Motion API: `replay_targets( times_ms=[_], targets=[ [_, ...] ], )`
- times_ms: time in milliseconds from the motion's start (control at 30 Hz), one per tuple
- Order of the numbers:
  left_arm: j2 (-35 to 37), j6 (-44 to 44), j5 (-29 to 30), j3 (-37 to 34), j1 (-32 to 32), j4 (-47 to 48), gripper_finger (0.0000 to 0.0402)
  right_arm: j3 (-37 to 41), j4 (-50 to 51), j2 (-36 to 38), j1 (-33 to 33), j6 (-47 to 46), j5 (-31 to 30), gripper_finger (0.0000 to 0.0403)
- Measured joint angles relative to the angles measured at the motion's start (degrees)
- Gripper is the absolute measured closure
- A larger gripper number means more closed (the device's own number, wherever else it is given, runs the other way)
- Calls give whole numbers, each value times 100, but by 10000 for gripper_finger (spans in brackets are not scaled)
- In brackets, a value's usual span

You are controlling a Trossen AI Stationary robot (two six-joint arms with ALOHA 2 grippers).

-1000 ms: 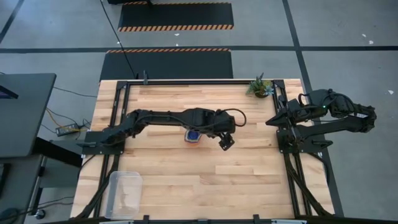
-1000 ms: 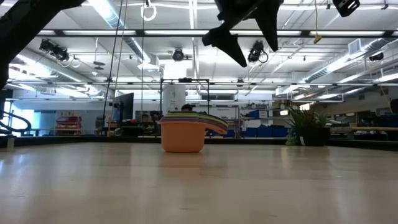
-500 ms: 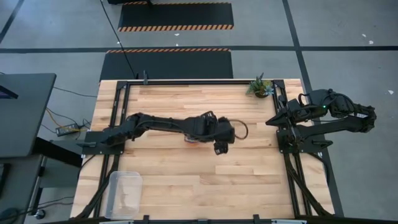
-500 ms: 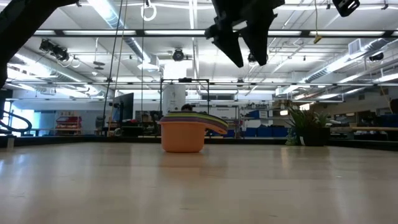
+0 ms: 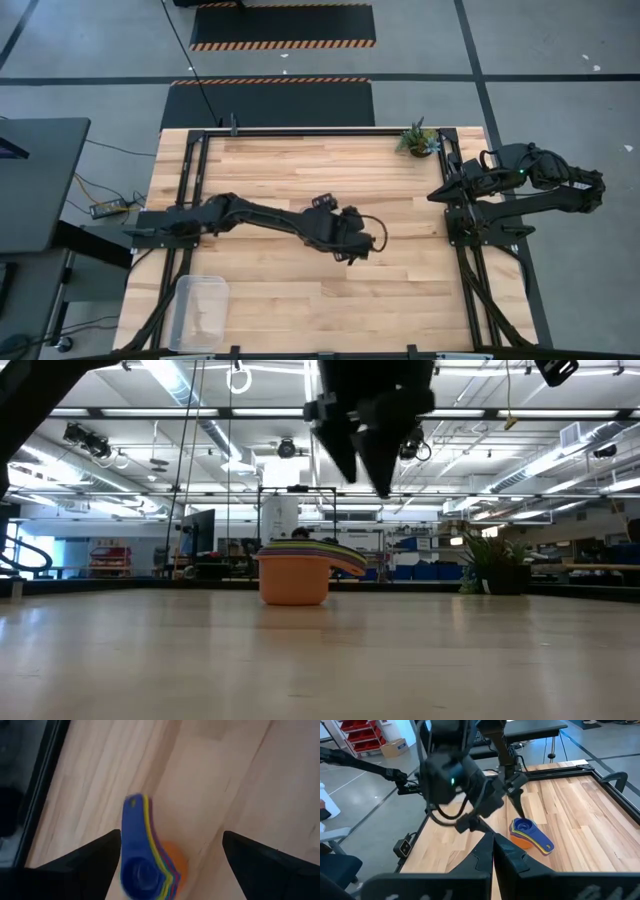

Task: Nest measuring cups in basket
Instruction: Put the stacked measuring cups into the transparent bin

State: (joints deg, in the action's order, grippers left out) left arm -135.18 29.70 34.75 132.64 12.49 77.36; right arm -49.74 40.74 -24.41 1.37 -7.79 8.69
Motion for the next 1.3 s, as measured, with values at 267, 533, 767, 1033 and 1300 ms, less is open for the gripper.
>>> replay_targets(
  times_ms=[267,533,767,1033,1300],
  targets=[
    [-142,2127,-78,1,24,610,47,0,-105,1,1,0,0,385],
    [-544,2801,-1471,0,-312,299,47,0,-225,1,1,0,-1,385],
    [-629,3117,-1367,2,-398,406,47,0,-243,1,0,0,0,385],
    [-629,3070,-1297,2,-402,544,47,0,-252,1,2,0,0,385],
    [-609,3073,-1299,186,-402,561,47,0,-252,1,1,0,0,385]
  ],
)
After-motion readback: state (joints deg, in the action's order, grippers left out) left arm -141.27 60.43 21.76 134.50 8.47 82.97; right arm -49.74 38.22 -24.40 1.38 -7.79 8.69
